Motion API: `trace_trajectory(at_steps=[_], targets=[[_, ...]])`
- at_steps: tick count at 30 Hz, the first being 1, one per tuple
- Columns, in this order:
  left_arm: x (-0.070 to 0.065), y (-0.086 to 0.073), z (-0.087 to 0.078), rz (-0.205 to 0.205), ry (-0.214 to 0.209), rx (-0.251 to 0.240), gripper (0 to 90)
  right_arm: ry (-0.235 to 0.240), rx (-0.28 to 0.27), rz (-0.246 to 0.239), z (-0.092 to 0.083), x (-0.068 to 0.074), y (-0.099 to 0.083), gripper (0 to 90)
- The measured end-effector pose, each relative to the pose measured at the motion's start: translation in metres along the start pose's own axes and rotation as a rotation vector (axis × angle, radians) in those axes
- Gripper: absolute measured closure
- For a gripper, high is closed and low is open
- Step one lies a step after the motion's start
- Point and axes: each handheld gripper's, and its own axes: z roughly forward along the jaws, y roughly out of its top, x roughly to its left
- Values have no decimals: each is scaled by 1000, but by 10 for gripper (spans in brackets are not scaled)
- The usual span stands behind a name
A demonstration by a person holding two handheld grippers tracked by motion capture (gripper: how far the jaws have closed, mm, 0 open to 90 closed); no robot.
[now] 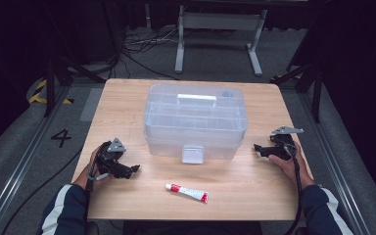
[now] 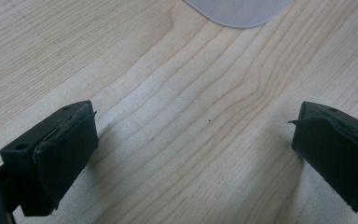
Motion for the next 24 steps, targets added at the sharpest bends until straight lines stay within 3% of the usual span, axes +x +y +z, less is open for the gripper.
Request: trace_trajectory(at_steps=[6, 10, 14, 24], targets=[[0, 0, 0, 1, -1, 1, 4, -11, 2, 14, 0, 1, 0, 147], [4, -1, -1, 30, -30, 3, 1, -9, 1, 11, 0, 0, 0, 147], [5, 0, 0, 38, -30, 3, 0, 3, 3, -4, -1, -2, -1, 146], [3, -1, -1, 27, -26, 0, 4, -7, 20, -9, -5, 2, 3, 213]])
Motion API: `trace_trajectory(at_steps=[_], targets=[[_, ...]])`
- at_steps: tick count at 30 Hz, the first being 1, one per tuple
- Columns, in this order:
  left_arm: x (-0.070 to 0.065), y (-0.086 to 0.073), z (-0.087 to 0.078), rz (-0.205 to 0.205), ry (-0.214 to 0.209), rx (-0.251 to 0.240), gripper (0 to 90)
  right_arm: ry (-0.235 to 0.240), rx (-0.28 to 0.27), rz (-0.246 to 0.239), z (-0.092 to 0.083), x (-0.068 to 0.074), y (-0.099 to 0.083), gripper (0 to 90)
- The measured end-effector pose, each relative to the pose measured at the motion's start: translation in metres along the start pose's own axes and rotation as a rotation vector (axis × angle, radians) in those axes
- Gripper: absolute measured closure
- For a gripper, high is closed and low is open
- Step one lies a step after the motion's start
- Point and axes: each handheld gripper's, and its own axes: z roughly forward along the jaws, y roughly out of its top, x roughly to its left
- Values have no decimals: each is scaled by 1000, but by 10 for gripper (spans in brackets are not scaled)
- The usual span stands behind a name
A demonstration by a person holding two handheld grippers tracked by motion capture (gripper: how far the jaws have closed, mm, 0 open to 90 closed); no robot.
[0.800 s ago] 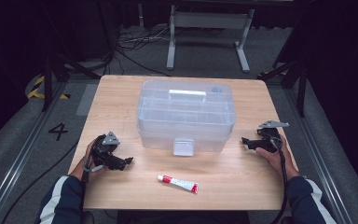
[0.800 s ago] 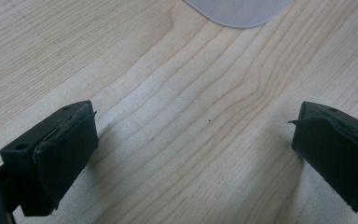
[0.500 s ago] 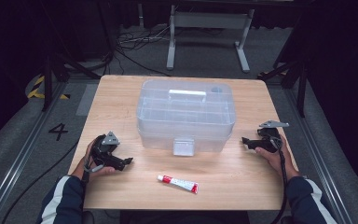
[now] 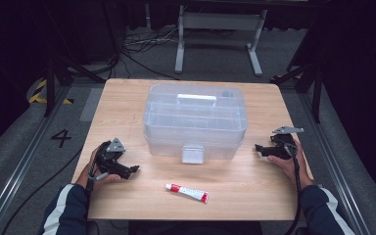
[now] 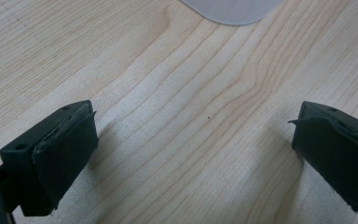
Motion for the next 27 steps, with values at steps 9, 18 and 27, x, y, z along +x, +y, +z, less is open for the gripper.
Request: trace_trajectory(at_steps=[9, 18, 27], targets=[[0, 0, 0, 3, -3, 2, 3, 35, -74, -30, -23, 6, 5, 205], [0, 0, 0, -6, -1, 0, 3, 44, -100, -103, -43, 16, 10, 207], [0, 0, 0, -10, -1, 0, 4, 37, -147, -117, -63, 20, 20, 229]])
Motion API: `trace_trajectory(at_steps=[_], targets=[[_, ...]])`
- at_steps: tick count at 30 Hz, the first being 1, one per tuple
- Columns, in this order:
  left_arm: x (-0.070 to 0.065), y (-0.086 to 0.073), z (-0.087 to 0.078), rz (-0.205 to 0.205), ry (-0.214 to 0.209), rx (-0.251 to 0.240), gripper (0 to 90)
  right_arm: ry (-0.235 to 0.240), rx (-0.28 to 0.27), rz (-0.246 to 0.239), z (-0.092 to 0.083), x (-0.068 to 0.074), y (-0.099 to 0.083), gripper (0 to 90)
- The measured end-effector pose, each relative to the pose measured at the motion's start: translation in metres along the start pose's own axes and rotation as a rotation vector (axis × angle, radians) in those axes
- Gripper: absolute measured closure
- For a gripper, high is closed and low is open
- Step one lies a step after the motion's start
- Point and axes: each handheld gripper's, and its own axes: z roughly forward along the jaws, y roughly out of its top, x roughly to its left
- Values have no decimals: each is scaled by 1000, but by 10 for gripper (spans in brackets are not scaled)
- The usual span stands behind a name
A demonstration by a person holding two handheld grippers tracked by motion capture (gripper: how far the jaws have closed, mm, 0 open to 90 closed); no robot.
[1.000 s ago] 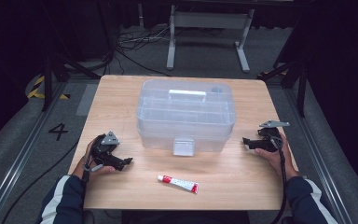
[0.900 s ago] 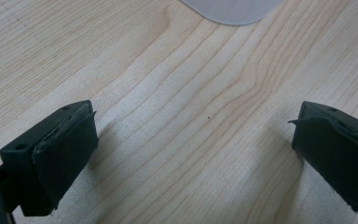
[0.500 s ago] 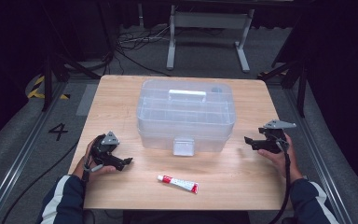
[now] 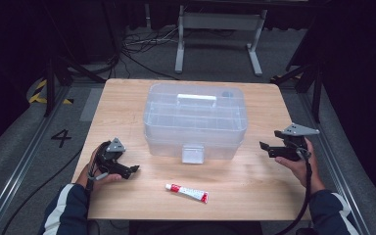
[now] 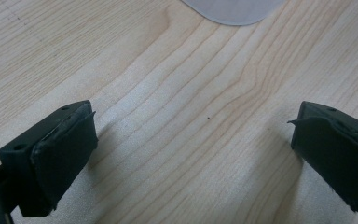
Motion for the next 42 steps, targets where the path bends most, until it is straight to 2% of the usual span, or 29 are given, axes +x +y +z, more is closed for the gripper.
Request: trace_trajectory(at_steps=[9, 17, 42], targets=[[0, 0, 0, 1, 0, -1, 4, 6, 1, -28, -10, 9, 6, 236], [1, 0, 0, 11, 1, 3, 1, 24, -22, -45, -22, 17, 12, 236], [0, 0, 0, 6, 6, 2, 2, 77, -74, -124, -41, 39, 34, 235]])
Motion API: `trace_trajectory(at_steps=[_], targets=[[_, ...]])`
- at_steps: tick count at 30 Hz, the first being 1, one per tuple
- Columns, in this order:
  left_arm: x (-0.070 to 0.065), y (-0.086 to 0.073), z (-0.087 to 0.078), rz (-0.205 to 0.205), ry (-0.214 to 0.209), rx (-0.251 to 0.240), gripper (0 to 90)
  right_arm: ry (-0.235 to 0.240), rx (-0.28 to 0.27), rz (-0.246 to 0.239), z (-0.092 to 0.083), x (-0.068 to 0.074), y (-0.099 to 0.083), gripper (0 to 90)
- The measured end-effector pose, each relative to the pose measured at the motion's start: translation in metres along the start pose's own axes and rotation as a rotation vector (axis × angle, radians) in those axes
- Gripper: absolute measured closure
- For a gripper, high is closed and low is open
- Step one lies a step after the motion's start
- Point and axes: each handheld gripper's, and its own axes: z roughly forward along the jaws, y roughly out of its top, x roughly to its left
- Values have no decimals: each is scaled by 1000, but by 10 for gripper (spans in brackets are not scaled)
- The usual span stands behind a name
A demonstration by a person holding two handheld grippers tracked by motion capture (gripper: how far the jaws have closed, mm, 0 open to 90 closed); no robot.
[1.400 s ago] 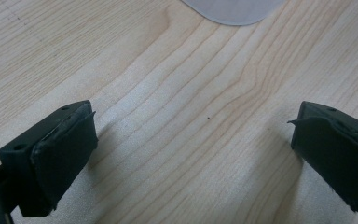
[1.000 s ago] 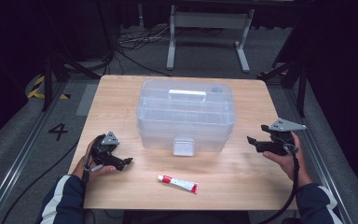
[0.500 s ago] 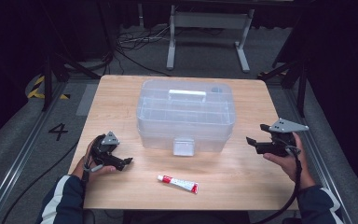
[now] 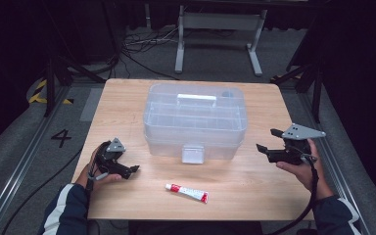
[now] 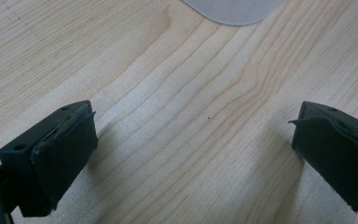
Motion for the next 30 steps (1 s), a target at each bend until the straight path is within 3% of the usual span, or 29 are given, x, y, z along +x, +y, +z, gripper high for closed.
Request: trace_trajectory(at_steps=[21, 30], targets=[[-1, 0, 0, -10, 3, -2, 2, 11, -58, -57, -17, 3, 33, 258], [-1, 0, 0, -10, 3, -2, 2, 11, -77, -61, -19, -3, 50, 267]])
